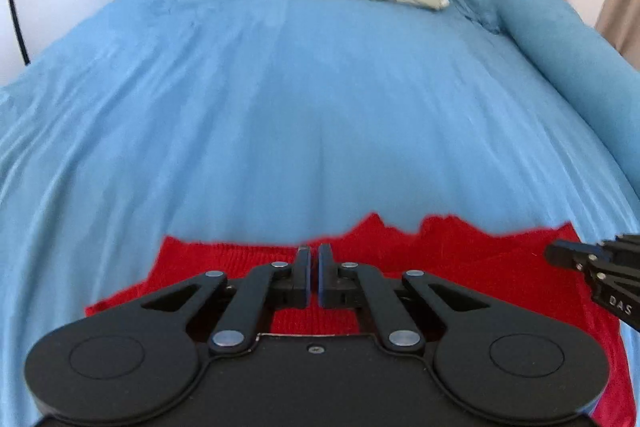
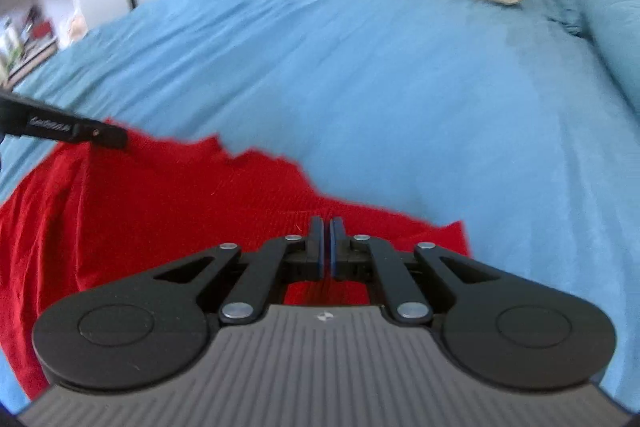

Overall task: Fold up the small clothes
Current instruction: 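Fold the held hem over toward the collar with both grippers, release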

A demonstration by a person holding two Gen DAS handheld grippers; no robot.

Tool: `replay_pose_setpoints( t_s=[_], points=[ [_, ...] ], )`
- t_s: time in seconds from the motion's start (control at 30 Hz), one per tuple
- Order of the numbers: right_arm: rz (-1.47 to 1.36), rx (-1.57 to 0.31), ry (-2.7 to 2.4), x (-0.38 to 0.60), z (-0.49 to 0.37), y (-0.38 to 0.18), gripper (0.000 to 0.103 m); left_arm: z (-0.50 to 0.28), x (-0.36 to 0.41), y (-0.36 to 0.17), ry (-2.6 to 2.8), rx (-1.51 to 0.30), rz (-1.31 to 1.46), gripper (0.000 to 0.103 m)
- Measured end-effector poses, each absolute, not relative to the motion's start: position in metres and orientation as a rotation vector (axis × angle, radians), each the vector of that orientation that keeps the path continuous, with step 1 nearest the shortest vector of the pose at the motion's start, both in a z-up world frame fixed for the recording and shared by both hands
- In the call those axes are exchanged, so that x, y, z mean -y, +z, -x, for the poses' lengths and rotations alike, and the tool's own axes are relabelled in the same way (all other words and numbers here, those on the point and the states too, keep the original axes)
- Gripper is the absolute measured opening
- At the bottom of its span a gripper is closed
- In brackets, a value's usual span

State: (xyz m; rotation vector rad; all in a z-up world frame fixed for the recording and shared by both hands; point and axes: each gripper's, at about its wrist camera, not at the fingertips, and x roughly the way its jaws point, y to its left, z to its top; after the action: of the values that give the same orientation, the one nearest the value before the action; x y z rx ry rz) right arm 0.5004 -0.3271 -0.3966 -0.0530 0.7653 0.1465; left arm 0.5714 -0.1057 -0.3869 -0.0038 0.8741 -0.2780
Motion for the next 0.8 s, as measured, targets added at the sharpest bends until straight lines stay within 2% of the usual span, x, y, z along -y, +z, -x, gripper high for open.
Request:
replay_pose_setpoints(
  t_s=[0.07,0.13,0.17,0.2,0.23,0.27,0.3,0.33,0.37,0.5,0.57,0.67,0.8],
  points=[
    [0.056,-0.755,0.120,0.330,-0.502,-0.399,0.018,-0.577,0.104,-0.399,-0.259,-0.896,0.025,0.004],
    [0.073,-0.758,0.082,0.329,-0.504,-0.408,0.020,-0.583,0.105,-0.411,-0.230,-0.931,0.049,0.013],
    [0.082,-0.768,0.068,0.328,-0.506,-0.414,0.022,-0.584,0.104,-0.414,-0.215,-0.946,0.065,0.027],
    [0.086,-0.773,0.056,0.327,-0.505,-0.418,0.034,-0.581,0.102,-0.412,-0.217,-0.940,0.088,0.044],
    [0.089,-0.768,0.036,0.327,-0.502,-0.419,0.043,-0.578,0.099,-0.405,-0.221,-0.917,0.109,0.055],
    [0.088,-0.752,0.011,0.328,-0.498,-0.418,0.064,-0.566,0.091,-0.396,-0.217,-0.870,0.110,0.075],
    [0.081,-0.715,-0.008,0.331,-0.491,-0.414,0.072,-0.558,0.088,-0.388,-0.203,-0.824,0.089,0.086],
    [0.066,-0.666,-0.017,0.335,-0.481,-0.409,0.079,-0.546,0.084,-0.379,-0.181,-0.773,0.054,0.091],
    [0.050,-0.647,-0.013,0.339,-0.476,-0.408,0.079,-0.537,0.079,-0.375,-0.165,-0.740,0.026,0.098],
    [0.085,-0.714,-0.052,0.349,-0.470,-0.420,0.073,-0.519,0.057,-0.386,-0.133,-0.759,-0.017,0.098],
    [0.099,-0.746,-0.089,0.356,-0.471,-0.431,0.063,-0.519,0.048,-0.401,-0.111,-0.820,-0.011,0.097],
    [0.186,-0.759,-0.200,0.363,-0.475,-0.445,0.062,-0.514,0.035,-0.423,-0.072,-0.869,-0.012,0.096],
    [0.139,-0.751,-0.234,0.372,-0.473,-0.441,0.062,-0.503,0.018,-0.431,-0.048,-0.878,0.026,0.096]
  ],
)
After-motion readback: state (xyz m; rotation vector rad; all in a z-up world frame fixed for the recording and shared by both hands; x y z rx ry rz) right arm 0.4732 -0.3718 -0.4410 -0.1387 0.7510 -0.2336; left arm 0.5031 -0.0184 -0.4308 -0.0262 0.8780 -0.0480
